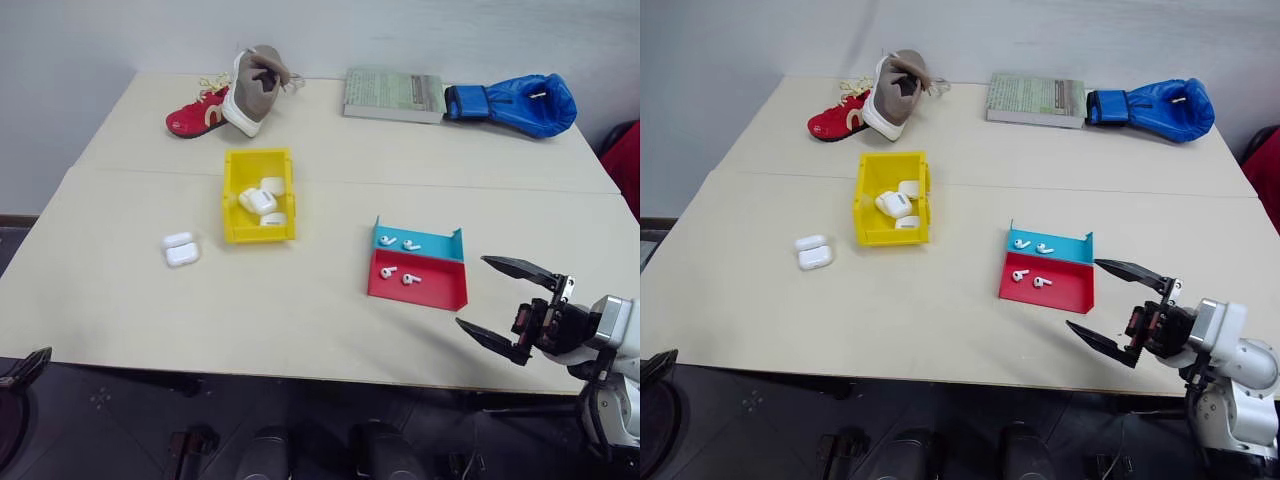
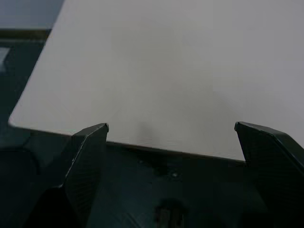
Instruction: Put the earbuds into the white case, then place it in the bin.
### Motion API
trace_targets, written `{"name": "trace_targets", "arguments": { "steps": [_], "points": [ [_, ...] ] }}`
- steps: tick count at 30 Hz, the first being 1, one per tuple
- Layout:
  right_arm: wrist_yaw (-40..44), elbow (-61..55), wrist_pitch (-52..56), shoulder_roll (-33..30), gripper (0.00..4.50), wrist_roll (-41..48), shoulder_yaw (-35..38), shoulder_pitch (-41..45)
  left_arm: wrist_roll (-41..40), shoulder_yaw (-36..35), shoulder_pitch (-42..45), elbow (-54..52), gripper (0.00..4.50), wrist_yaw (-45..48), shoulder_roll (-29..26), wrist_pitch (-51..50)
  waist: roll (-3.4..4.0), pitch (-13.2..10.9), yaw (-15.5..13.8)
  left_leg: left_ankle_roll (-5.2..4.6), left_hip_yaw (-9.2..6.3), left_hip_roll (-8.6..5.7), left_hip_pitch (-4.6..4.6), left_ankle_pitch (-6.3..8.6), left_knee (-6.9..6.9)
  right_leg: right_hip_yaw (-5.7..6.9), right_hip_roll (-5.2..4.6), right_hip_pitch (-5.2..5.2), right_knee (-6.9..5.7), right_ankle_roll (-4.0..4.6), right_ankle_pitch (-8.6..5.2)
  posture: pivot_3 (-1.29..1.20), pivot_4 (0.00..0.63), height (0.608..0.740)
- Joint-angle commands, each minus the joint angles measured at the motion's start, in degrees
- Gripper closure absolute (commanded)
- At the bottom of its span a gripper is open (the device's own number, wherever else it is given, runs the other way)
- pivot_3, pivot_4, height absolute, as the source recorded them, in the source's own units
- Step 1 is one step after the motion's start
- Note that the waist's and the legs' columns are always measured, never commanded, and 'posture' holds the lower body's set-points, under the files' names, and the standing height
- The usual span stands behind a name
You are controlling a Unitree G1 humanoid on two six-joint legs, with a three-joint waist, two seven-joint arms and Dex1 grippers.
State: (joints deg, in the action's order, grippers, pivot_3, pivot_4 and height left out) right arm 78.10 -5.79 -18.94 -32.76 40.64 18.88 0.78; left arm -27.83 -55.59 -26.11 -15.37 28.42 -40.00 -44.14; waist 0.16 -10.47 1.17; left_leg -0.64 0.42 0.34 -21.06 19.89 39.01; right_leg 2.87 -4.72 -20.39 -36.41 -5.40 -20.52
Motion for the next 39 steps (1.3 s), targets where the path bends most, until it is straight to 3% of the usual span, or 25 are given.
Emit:
{"name": "trace_targets", "arguments": {
  "steps": [1,3,6,9,15,24,39],
  "points": [
    [1.39,1.48,-1.84,0.4,0.0,-0.14,-0.2,1.8,-4.84,-1.96,2.25,-10.69,0.03,-4.42,-0.88,-11.78,-0.02,0.02,-0.25,0.0,0.0,-0.01,0.01,0.0,0.0,-0.01,-0.02,0.0,0.0,0.01,-0.01,0.0,0.15,0.74],
    [2.08,3.14,-2.29,0.31,0.0,-0.47,-0.39,2.53,-7.82,-1.8,5.34,-14.32,0.03,-6.28,-1.26,-18.43,-0.01,0.02,-0.67,0.0,-0.01,-0.03,0.0,0.0,0.0,-0.02,-0.03,0.0,0.0,0.03,-0.01,0.0,0.15,0.74],
    [3.26,5.75,-2.92,0.26,0.0,-1.12,-0.85,3.75,-10.04,0.92,24.66,-19.31,0.03,-15.35,0.4,-40.24,0.03,0.04,-1.41,0.03,-0.09,-0.05,0.0,0.0,0.02,-0.02,-0.02,0.0,-0.05,0.07,-0.03,0.0,0.15,0.74],
    [3.69,6.76,-3.39,0.32,0.0,-1.43,-1.14,4.3,-7.78,4.75,36.92,-20.46,0.03,-23.53,4.87,-48.3,0.06,0.12,-1.46,0.08,-0.22,-0.13,-0.03,-0.04,0.09,-0.02,0.01,0.0,-0.21,0.06,-0.03,0.0,0.15,0.74],
    [2.89,6.9,-3.84,0.64,0.0,-2.19,-1.79,4.35,1.36,20.26,49.58,-19.43,0.03,-38.39,14.28,-48.36,-0.08,0.12,-0.92,0.1,-0.15,-0.21,-0.1,-0.01,0.11,-0.04,0.15,-0.15,-0.56,0.01,-0.01,0.0,0.15,0.74],
    [-0.49,2.88,-3.4,1.03,0.0,-2.63,-1.77,0.46,14.82,28.07,57.88,-12.8,0.03,-47.09,28.01,-43.58,-0.14,0.1,-1.77,0.15,-0.13,-0.22,-0.11,-0.03,0.14,-0.06,0.16,-0.14,-0.5,0.0,0.0,0.0,0.15,0.74],
    [-2.72,-0.59,-2.55,0.91,0.0,-2.28,-1.43,-2.67,22.54,31.89,63.92,6.37,0.03,-45.64,28.6,-29.86,-0.15,0.1,-2.47,0.22,-0.1,-0.2,-0.12,-0.07,0.13,-0.02,0.19,-0.2,-0.49,-0.01,0.0,0.0,0.15,0.74]
  ]
}}
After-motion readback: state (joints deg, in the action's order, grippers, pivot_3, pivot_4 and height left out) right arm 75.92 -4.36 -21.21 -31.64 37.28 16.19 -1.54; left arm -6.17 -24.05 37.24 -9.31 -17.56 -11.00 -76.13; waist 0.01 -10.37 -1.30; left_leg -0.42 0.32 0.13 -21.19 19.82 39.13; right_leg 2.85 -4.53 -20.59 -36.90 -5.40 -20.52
